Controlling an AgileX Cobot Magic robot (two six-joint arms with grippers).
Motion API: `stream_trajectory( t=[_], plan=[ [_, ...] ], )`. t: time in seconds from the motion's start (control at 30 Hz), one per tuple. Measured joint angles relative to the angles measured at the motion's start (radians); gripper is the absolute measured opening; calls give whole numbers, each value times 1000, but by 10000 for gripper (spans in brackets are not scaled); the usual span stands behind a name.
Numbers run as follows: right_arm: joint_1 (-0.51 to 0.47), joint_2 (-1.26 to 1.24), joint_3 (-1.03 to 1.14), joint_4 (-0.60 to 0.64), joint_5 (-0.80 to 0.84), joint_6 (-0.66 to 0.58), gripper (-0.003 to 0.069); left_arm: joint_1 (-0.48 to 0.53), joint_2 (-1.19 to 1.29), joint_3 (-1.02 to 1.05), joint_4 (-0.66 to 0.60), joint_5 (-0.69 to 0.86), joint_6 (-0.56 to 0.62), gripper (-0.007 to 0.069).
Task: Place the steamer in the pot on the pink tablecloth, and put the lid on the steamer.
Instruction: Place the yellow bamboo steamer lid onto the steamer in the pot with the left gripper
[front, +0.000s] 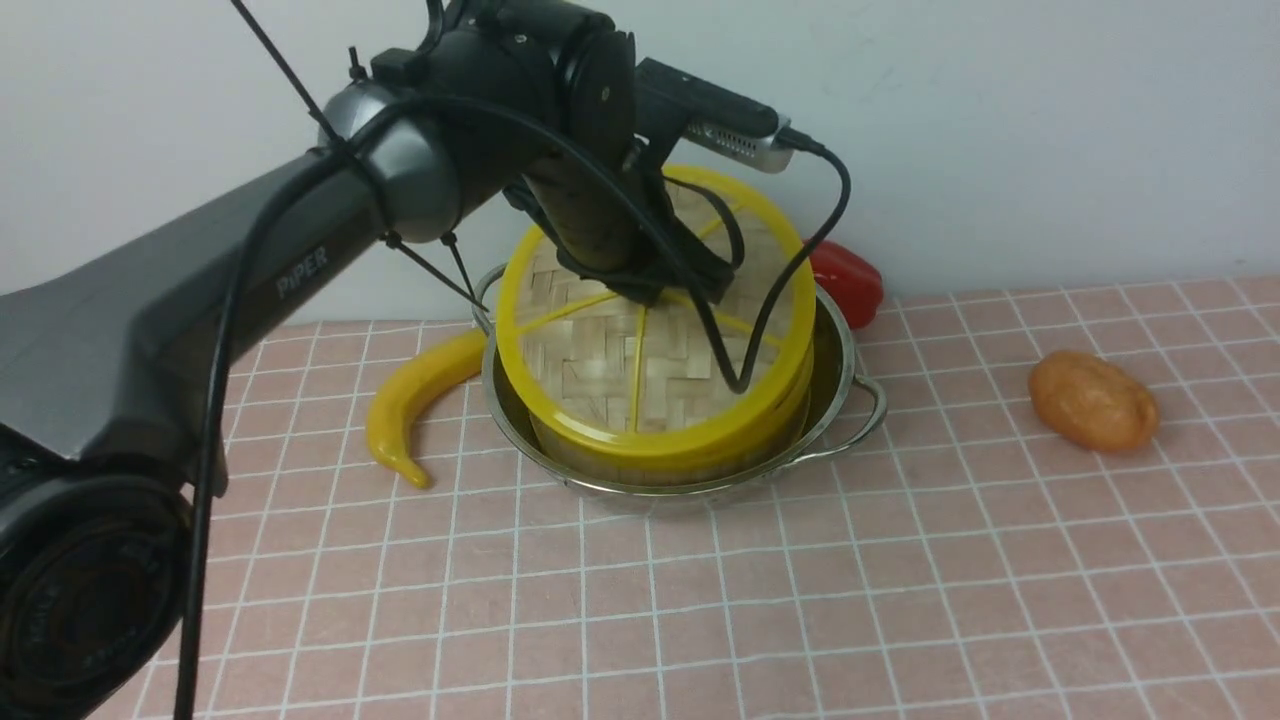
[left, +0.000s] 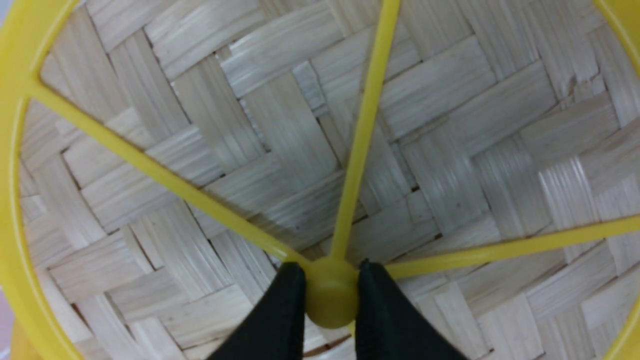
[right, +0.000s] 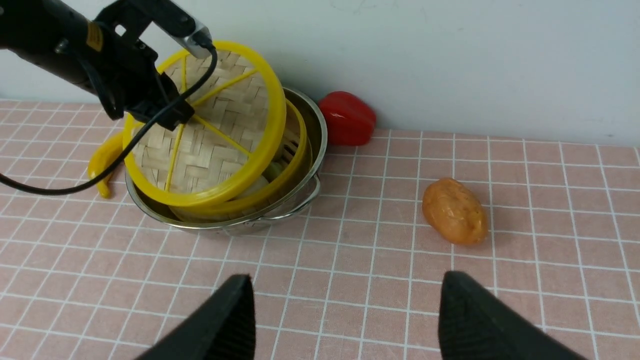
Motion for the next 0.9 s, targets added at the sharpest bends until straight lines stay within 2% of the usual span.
stream_trajectory(
  t=[0.9],
  plan=[
    [0, 0, 0, 0, 0, 0, 480, 0, 75, -35, 28, -29, 0, 121]
  ],
)
